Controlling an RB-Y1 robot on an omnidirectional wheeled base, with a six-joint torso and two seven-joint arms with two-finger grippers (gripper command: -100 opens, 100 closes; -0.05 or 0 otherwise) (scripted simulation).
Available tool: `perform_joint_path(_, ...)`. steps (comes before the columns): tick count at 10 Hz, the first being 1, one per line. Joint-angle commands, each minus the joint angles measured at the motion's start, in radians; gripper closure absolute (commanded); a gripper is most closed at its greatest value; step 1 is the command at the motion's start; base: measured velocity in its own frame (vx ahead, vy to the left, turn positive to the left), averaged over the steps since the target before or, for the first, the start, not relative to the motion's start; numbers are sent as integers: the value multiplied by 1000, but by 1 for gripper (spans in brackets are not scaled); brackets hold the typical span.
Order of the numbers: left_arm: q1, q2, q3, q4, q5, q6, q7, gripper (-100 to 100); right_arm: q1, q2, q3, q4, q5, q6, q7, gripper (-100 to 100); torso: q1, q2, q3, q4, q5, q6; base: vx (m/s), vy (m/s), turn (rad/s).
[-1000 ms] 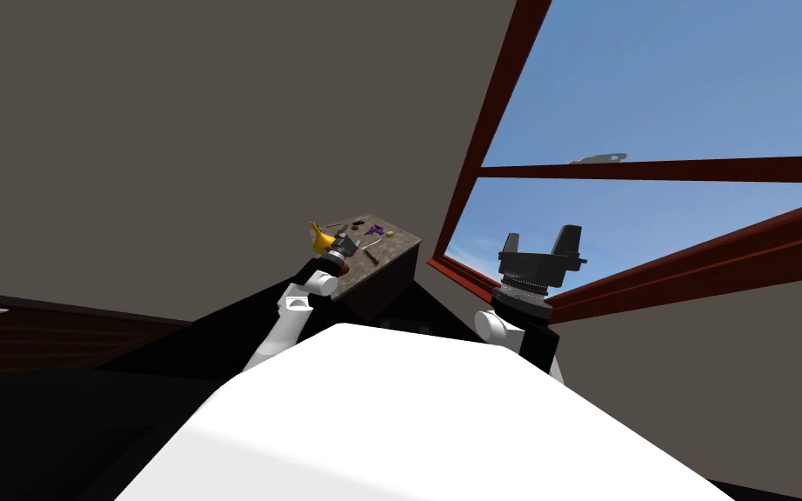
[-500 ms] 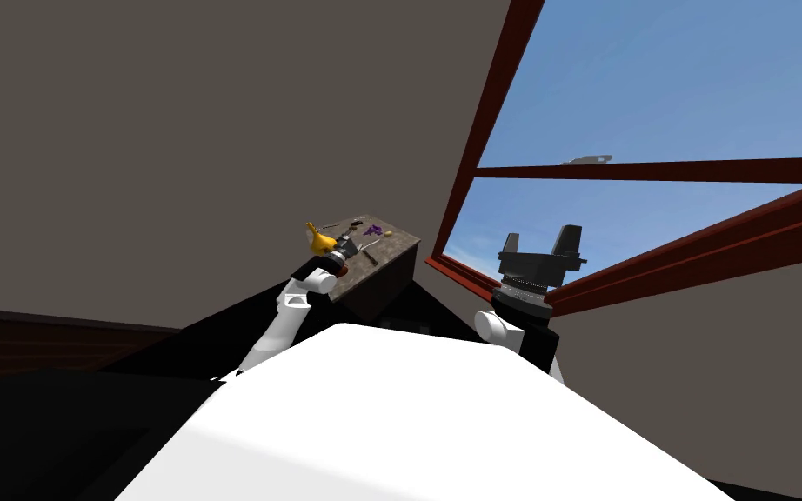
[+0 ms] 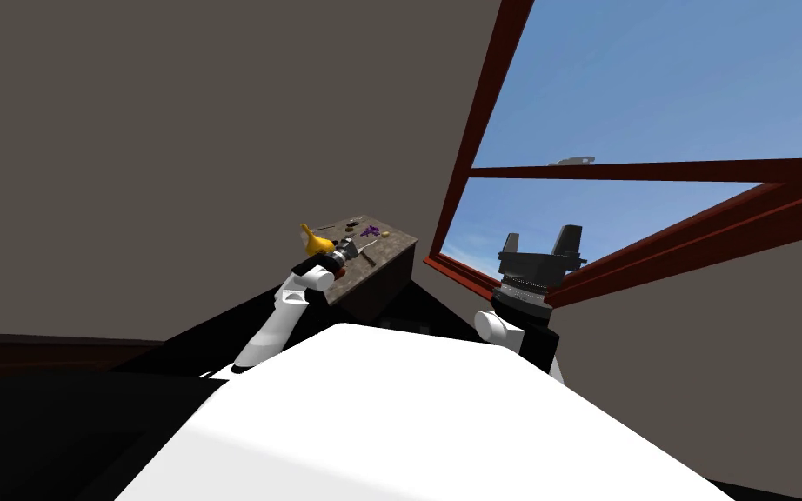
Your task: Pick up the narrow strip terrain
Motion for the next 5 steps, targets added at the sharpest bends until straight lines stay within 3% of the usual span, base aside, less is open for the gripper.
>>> perform_joint_path(1, -6, 2, -4, 9, 3, 32, -4, -100, 0, 0, 0, 0, 0, 0, 0, 0, 0, 0, 0, 0, 0, 0, 4, 8, 6)
perform_joint_path(4, -31, 64, -10, 49, 63, 129, -42, -100, 0, 0, 0, 0, 0, 0, 0, 0, 0, -1, 0, 0, 0, 0, 14, 12, -106)
perform_joint_path(5, -31, 64, -10, 49, 63, 157, -42, -100, 0, 0, 0, 0, 0, 0, 0, 0, 0, -1, -1, 0, 0, 0, 18, 17, -60)
